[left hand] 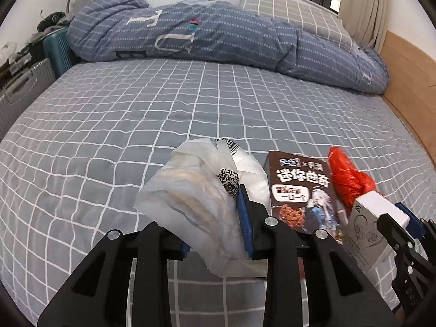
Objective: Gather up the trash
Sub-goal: 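Grasp the white crumpled bag with the left gripper while the right grasps the white box, then carry the white bag and white box with both grippers over the bin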
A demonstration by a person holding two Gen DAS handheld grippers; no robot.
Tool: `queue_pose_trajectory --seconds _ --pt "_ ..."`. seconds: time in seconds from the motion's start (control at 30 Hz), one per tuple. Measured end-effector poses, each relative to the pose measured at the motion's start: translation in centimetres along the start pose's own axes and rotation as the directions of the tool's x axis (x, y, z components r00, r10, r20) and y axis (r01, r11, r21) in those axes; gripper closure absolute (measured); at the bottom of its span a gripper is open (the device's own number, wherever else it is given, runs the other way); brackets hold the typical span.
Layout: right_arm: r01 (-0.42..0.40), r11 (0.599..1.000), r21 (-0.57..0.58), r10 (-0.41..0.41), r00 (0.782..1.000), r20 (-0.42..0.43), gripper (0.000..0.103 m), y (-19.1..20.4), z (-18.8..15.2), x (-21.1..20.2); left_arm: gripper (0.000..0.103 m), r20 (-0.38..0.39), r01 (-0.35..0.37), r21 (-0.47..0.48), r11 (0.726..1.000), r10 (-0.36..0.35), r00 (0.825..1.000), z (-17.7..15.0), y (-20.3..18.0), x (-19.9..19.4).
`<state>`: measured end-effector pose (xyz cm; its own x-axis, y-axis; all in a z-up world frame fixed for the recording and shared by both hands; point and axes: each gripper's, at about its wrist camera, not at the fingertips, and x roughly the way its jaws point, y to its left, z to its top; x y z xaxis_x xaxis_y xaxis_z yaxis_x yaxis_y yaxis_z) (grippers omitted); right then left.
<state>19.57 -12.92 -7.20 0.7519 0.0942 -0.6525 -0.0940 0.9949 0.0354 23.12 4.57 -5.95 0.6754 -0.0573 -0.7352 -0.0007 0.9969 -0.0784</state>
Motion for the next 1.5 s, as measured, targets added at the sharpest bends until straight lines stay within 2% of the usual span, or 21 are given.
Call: queue_pose_trajectory --seconds 0.43,0.67,0.93,1.17,1.5 --pt "-0.016 1.0 -0.006 0.016 0.998 0.056 0.063 0.1 0.2 -4.6 0.075 0.022 0.047 -0.021 0.999 -0.047 0.999 -1.1 -0.3 -6.2" --pt "-0.029 1.0 -0.012 0.03 0.996 0.079 0.063 0.1 -0.4 -7.3 0.075 0.033 0.035 -0.006 0.999 -0.035 0.999 -3.1 -1.0 -9.0" --pt "-0.09 0.995 0.031 0.087 0.992 0.09 0.063 -0.6 -1.0 -10.3 0.075 0.022 0.048 0.004 0.999 -0.048 0.999 -5.2 -1.9 -11.3" --pt "-0.088 0.995 0.05 0.083 0.992 0.092 0.063 -0.7 -2.3 -12.5 0.075 0.004 0.061 -0.004 0.998 -0.061 0.998 -7.2 -2.3 -12.7" --pt "-0.084 0.996 0.023 0.081 0.991 0.103 0.063 0.9 -3.9 -16.0 0.075 -0.011 0.078 0.002 0.997 -0.078 0.997 -10.6 -3.2 -15.5"
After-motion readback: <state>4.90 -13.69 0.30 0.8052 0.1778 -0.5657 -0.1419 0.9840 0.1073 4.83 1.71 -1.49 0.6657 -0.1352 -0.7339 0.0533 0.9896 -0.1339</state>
